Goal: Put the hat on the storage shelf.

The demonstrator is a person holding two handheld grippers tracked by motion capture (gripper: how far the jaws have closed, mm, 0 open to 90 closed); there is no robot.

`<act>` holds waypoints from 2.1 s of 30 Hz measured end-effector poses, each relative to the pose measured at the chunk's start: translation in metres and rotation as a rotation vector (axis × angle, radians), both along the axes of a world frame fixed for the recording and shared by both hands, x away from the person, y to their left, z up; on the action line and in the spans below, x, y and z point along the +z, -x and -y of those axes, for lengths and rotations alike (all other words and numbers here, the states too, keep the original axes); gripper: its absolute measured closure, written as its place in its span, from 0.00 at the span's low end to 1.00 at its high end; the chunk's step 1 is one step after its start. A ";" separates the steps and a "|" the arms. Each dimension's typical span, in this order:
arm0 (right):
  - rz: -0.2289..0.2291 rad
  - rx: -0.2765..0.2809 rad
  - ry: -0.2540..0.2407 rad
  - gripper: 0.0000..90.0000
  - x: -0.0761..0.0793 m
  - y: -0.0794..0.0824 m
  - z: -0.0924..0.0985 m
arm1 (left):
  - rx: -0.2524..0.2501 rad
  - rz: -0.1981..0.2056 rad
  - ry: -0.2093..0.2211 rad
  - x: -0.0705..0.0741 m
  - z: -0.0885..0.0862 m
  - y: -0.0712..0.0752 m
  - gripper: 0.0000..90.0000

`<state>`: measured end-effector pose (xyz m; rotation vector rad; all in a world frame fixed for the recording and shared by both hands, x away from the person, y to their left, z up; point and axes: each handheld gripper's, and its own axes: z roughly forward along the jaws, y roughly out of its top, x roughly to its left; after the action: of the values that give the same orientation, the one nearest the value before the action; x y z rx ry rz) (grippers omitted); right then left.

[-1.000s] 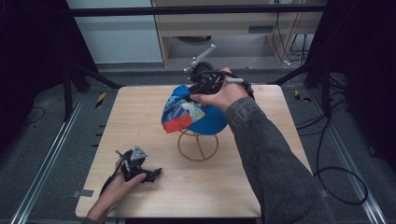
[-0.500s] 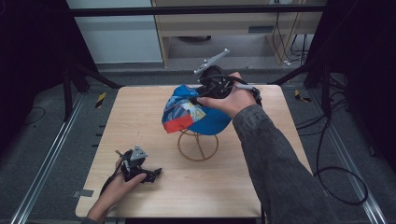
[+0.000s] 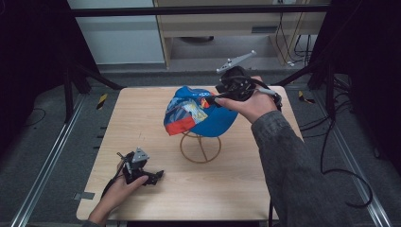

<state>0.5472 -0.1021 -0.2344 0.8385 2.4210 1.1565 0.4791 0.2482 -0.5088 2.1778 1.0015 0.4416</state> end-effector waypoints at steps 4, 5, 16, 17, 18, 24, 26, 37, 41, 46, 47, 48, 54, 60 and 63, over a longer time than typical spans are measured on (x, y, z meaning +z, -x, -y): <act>0.004 -0.026 -0.015 0.44 -0.001 0.002 0.010 | 0.000 0.000 0.001 0.000 0.000 0.000 0.00; 0.004 -0.032 -0.016 0.43 0.000 0.002 0.012 | -0.001 -0.001 -0.001 0.000 0.000 0.000 0.00; 0.025 -0.078 -0.062 0.34 0.004 0.009 0.029 | 0.001 0.000 -0.001 0.000 0.000 0.000 0.00; 0.027 -0.085 -0.065 0.32 0.004 0.010 0.031 | 0.001 0.000 -0.002 0.000 0.000 0.000 0.00; 0.032 -0.094 -0.068 0.30 0.004 0.011 0.031 | 0.001 0.000 -0.002 0.000 0.000 0.000 0.00; 0.042 -0.135 -0.080 0.19 0.005 0.016 0.037 | 0.001 0.000 -0.001 0.000 0.000 0.000 0.00; 0.041 -0.146 -0.076 0.17 0.004 0.016 0.039 | 0.002 0.000 0.000 0.000 0.000 0.000 0.00; 0.063 -0.200 -0.108 0.08 0.001 0.025 0.062 | 0.002 0.000 0.000 0.000 0.000 0.000 0.00; 0.068 -0.207 -0.112 0.07 -0.003 0.030 0.071 | 0.001 0.001 0.000 0.000 0.000 0.000 0.00; 0.071 -0.210 -0.115 0.06 -0.007 0.034 0.078 | 0.002 0.002 0.000 0.000 0.000 0.000 0.00; 0.076 -0.213 -0.120 0.05 -0.010 0.036 0.082 | 0.001 0.002 0.000 0.000 0.000 0.000 0.00; 0.075 -0.216 -0.120 0.05 -0.011 0.037 0.083 | 0.001 0.002 -0.001 0.000 0.000 0.000 0.00; 0.078 -0.225 -0.124 0.04 -0.020 0.043 0.093 | 0.001 0.002 -0.002 0.000 0.000 0.000 0.00; 0.076 -0.229 -0.125 0.04 -0.027 0.054 0.102 | 0.001 0.002 -0.003 0.000 0.000 0.000 0.00; 0.074 -0.228 -0.119 0.04 -0.033 0.059 0.105 | 0.001 0.002 -0.002 0.000 0.000 0.000 0.00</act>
<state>0.4878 -0.2067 -0.2669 1.0580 2.1490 1.2285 0.4789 0.2482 -0.5089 2.1785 1.0016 0.4457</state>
